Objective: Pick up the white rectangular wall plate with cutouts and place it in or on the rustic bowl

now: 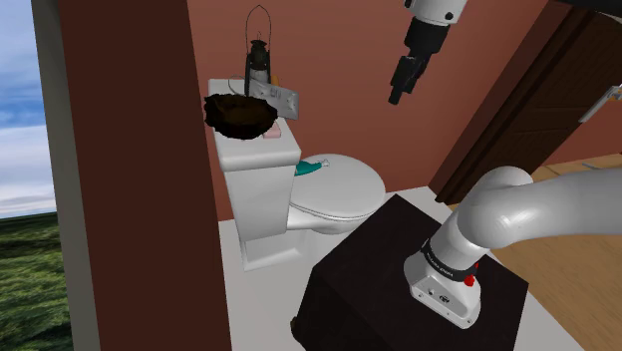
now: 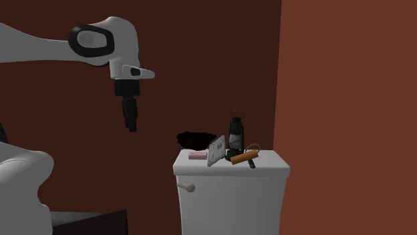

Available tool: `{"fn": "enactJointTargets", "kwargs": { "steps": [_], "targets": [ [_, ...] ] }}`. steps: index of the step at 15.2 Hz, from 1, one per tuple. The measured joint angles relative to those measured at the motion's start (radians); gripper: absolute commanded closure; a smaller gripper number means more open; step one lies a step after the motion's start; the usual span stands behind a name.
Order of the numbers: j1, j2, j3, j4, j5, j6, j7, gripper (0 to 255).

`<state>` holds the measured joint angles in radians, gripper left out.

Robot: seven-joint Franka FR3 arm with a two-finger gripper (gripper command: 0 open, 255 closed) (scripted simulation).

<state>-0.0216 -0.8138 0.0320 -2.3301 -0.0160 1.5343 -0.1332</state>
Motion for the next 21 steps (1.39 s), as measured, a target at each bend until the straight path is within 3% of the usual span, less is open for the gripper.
{"fn": "enactJointTargets", "kwargs": {
  "steps": [3, 7, 11, 16, 21],
  "targets": [
    [0.008, 0.029, -0.04, 0.008, 0.011, 0.031, -0.046, 0],
    [0.035, 0.138, -0.172, 0.027, 0.057, 0.142, -0.211, 0],
    [0.084, 0.279, -0.301, 0.091, 0.147, 0.216, -0.395, 0],
    [0.157, 0.504, -0.458, 0.234, 0.324, 0.233, -0.654, 0],
    [0.186, 0.774, -0.572, 0.429, 0.567, 0.146, -0.922, 0]
  ]
}}
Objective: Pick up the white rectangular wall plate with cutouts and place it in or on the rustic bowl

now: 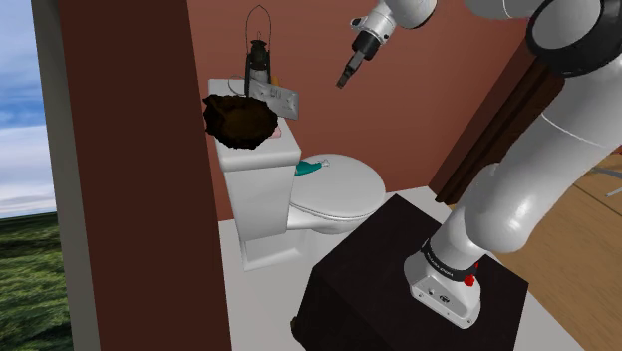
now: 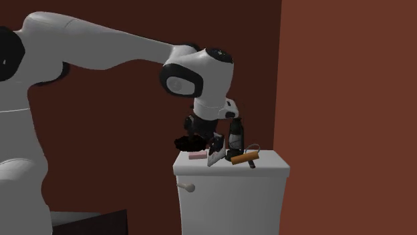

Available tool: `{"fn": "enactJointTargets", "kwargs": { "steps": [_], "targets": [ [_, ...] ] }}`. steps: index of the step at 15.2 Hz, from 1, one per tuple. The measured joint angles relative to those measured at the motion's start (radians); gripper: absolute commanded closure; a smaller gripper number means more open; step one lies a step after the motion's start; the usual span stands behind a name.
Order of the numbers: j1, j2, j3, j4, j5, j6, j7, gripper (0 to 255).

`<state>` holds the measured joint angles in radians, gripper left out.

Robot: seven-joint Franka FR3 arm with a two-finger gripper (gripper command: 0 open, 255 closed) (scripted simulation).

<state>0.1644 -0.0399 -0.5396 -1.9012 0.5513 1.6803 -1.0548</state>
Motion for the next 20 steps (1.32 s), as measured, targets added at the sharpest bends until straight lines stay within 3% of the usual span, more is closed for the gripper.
{"fn": "enactJointTargets", "kwargs": {
  "steps": [2, 5, 8, 12, 15, 20],
  "targets": [
    [-0.013, 0.122, -0.016, 0.106, 0.108, -0.067, -0.085, 0],
    [-0.073, 0.302, -0.013, 0.273, 0.256, -0.185, -0.196, 0],
    [-0.152, 0.487, 0.03, 0.463, 0.395, -0.292, -0.26, 0],
    [-0.27, 0.718, 0.113, 0.772, 0.543, -0.428, -0.255, 0],
    [-0.267, 0.738, 0.128, 0.783, 0.56, -0.424, -0.262, 0],
    [-0.216, 0.703, 0.129, 0.69, 0.554, -0.366, -0.289, 0]
  ]
}}
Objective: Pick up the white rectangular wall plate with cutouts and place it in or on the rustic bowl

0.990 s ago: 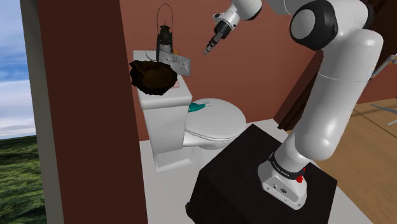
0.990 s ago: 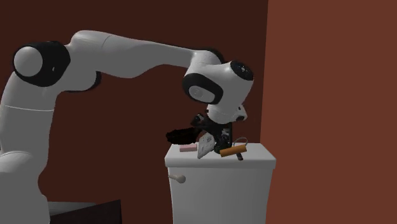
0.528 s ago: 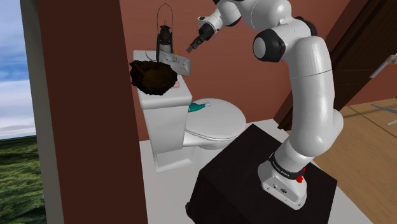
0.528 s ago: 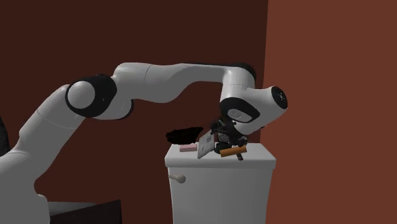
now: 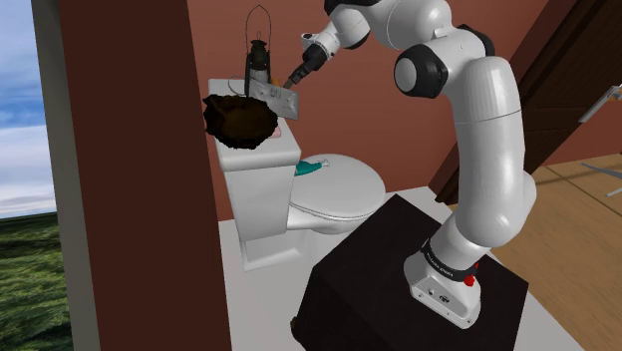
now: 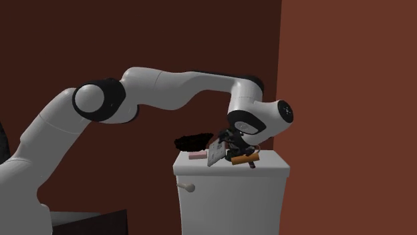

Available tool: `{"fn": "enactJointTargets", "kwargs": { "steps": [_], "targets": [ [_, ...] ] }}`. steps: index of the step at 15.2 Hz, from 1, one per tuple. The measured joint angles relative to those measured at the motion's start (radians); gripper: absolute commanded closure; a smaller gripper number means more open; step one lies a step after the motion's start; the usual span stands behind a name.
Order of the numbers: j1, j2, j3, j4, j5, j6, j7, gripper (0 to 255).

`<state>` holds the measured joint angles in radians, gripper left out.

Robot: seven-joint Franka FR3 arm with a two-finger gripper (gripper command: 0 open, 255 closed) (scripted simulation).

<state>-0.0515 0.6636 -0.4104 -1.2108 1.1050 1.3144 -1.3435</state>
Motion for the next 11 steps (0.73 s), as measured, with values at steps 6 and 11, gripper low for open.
{"fn": "enactJointTargets", "kwargs": {
  "steps": [6, 11],
  "targets": [
    [0.004, -0.003, 0.0, -0.008, -0.001, 0.005, -0.002, 0],
    [0.004, -0.003, 0.0, -0.008, -0.001, 0.005, -0.002, 255]
  ]
}}
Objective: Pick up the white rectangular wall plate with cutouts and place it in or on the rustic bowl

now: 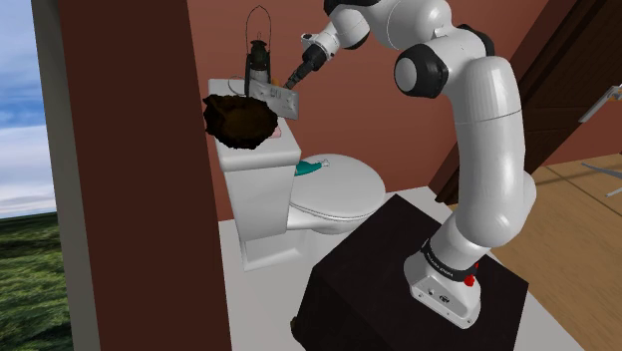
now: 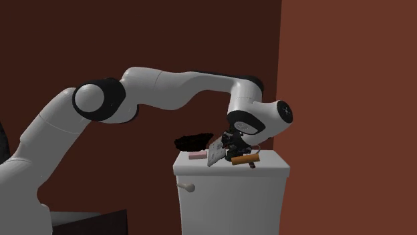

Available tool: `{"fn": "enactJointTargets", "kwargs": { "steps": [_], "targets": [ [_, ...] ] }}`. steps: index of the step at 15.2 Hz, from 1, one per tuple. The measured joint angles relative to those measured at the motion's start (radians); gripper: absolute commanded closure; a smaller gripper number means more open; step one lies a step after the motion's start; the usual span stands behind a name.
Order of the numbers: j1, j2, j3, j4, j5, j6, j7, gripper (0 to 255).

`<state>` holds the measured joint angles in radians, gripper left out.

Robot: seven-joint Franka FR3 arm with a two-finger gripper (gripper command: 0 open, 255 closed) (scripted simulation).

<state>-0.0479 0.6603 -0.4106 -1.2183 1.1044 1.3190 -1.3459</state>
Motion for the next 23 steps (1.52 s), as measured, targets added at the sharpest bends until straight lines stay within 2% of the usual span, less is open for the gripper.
{"fn": "enactJointTargets", "kwargs": {
  "steps": [10, 23],
  "targets": [
    [-0.002, -0.012, 0.0, 0.018, 0.001, -0.015, 0.025, 255],
    [-0.049, -0.003, 0.012, 0.191, 0.032, -0.112, 0.156, 255]
  ]
}}
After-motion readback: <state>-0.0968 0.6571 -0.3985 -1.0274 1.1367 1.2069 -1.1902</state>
